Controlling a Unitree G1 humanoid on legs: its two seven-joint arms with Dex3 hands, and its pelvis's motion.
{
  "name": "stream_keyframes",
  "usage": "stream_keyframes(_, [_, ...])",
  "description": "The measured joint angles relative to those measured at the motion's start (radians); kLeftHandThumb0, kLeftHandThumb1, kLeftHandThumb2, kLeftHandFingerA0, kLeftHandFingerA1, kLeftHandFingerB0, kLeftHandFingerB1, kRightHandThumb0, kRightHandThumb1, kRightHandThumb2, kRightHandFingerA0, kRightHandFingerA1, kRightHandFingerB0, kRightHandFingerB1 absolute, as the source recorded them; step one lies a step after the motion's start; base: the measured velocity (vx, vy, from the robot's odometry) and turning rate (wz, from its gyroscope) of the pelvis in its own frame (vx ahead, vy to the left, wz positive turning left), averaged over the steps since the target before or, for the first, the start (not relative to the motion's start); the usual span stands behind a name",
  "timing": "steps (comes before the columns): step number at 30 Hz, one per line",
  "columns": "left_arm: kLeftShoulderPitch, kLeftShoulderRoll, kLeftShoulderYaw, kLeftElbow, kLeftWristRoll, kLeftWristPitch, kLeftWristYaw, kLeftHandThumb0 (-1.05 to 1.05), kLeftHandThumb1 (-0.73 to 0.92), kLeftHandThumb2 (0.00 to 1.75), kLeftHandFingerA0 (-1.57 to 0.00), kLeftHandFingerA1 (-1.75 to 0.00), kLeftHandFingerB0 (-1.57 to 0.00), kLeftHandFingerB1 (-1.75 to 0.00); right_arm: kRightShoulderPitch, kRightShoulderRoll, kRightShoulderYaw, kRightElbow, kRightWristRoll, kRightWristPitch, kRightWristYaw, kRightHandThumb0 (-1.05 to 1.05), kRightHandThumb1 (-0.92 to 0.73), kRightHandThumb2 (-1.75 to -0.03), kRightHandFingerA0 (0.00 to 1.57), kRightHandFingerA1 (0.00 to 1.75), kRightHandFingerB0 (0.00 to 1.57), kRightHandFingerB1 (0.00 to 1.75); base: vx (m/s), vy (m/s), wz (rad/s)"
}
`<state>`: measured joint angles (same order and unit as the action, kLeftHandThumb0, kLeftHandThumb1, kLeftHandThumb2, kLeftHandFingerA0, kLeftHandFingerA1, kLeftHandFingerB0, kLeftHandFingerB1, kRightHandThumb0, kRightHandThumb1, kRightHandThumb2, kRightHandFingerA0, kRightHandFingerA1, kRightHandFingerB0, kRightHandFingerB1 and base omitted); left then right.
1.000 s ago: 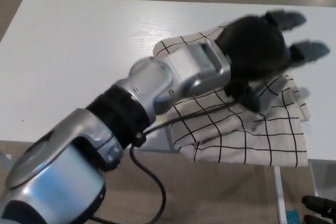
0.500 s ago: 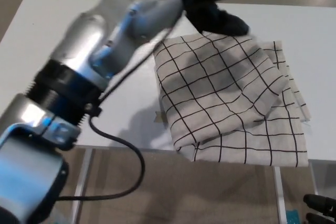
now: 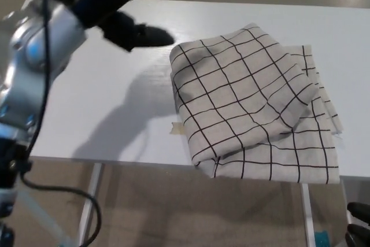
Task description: Use the left hand to fold a white towel with checkered patterns in half.
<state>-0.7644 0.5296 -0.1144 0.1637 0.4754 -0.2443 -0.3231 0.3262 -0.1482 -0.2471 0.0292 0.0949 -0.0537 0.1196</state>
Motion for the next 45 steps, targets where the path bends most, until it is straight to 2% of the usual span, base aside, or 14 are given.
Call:
stream_keyframes(3, [0.085,0.019,0.053,-0.007,-0.059,0.030,-0.053,-0.77,0.75,0.63,-0.85,-0.47,-0.83,-0.48,-0.007,-0.001,-0.009,0.000,0.000,0.000,0.000,-0.36,-0.52,-0.56,0.49,0.59,0.65,0.55,0.00,0.000,0.00])
stream_keyframes(4, [0.085,0.019,0.053,-0.007,-0.059,0.030,-0.053,-0.75,0.69,0.61,-0.92,-0.50,-0.87,-0.50,-0.007,-0.001,-0.009,0.000,0.000,0.000,0.000,-0.37,-0.51,-0.56,0.49,0.60,0.64,0.54,0.00,0.000,0.00])
stream_keyframes(5, [0.137,0.033,0.089,-0.012,-0.096,0.049,-0.088,-0.75,0.69,0.61,-0.92,-0.50,-0.87,-0.50,-0.013,-0.001,-0.012,-0.001,0.001,0.001,0.000,-0.37,-0.51,-0.56,0.49,0.60,0.64,0.54,0.00,0.000,0.00])
stream_keyframes(6, [0.162,0.039,0.105,-0.012,-0.114,0.060,-0.105,-0.80,0.56,0.93,-0.91,-0.62,-0.82,-0.61,-0.015,-0.001,-0.015,-0.001,0.001,0.001,0.000,-0.37,-0.51,-0.56,0.49,0.60,0.64,0.54,0.00,0.000,0.00])
stream_keyframes(7, [0.185,0.045,0.120,-0.012,-0.131,0.069,-0.121,-0.72,0.49,0.88,-0.92,-0.63,-0.81,-0.62,-0.016,-0.002,-0.017,-0.001,0.001,0.001,0.000,-0.36,-0.52,-0.56,0.50,0.60,0.63,0.53,0.00,0.000,0.00])
stream_keyframes(8, [0.209,0.049,0.136,-0.012,-0.147,0.079,-0.137,-0.72,0.49,0.88,-0.92,-0.63,-0.81,-0.62,-0.018,-0.002,-0.019,-0.001,0.001,0.001,0.000,-0.36,-0.52,-0.56,0.50,0.60,0.63,0.53,0.00,0.000,0.00])
stream_keyframes(9, [0.230,0.052,0.148,-0.011,-0.163,0.089,-0.152,-0.66,0.58,0.58,-0.95,-0.51,-0.83,-0.49,-0.020,-0.002,-0.021,-0.001,0.001,0.001,0.000,-0.36,-0.51,-0.55,0.49,0.61,0.62,0.53,0.00,0.000,0.00])
stream_keyframes(14, [0.327,0.070,0.200,-0.006,-0.236,0.134,-0.231,-0.57,0.53,0.57,-0.93,-0.50,-0.81,-0.48,-0.026,-0.003,-0.032,-0.001,0.002,0.002,0.000,-0.36,-0.51,-0.54,0.49,0.61,0.61,0.52,0.00,0.000,0.00])
stream_keyframes(17, [0.413,0.080,0.240,0.000,-0.302,0.176,-0.306,-0.47,0.43,0.54,-0.91,-0.51,-0.79,-0.47,-0.031,-0.004,-0.041,-0.001,0.003,0.003,0.000,-0.34,-0.51,-0.54,0.50,0.62,0.59,0.53,0.00,0.000,0.00])
stream_keyframes(31, [0.732,0.091,0.357,0.060,-0.496,0.340,-0.569,-0.23,0.33,0.50,-0.92,-0.53,-0.81,-0.48,-0.037,-0.004,-0.072,-0.001,0.008,0.007,0.001,-0.30,-0.51,-0.55,0.50,0.62,0.59,0.54,0.00,0.000,0.00])
stream_keyframes(32, [0.754,0.092,0.364,0.071,-0.507,0.354,-0.589,-0.14,0.32,0.49,-0.89,-0.52,-0.81,-0.48,-0.037,-0.004,-0.076,-0.001,0.009,0.008,0.001,-0.30,-0.51,-0.55,0.50,0.62,0.59,0.54,0.00,0.000,0.00])
stream_keyframes(34, [0.774,0.092,0.371,0.086,-0.521,0.365,-0.609,-0.10,0.32,0.49,-0.86,-0.51,-0.80,-0.47,-0.036,-0.004,-0.078,-0.001,0.010,0.009,0.001,-0.30,-0.51,-0.55,0.51,0.61,0.59,0.54,0.00,0.000,0.00])
stream_keyframes(41, [0.844,0.093,0.412,0.325,-0.595,0.430,-0.758,-0.05,0.35,0.50,-0.83,-0.50,-0.78,-0.46,-0.010,-0.003,-0.091,-0.001,0.018,0.015,0.002,-0.29,-0.51,-0.55,0.51,0.59,0.58,0.52,0.00,0.000,0.00])
stream_keyframes(45, [0.845,0.100,0.438,0.475,-0.626,0.454,-0.823,-0.11,0.41,0.52,-0.84,-0.49,-0.78,-0.44,0.011,0.009,-0.086,0.001,0.020,0.017,0.002,-0.28,-0.51,-0.55,0.51,0.57,0.58,0.52,0.00,0.000,0.00])
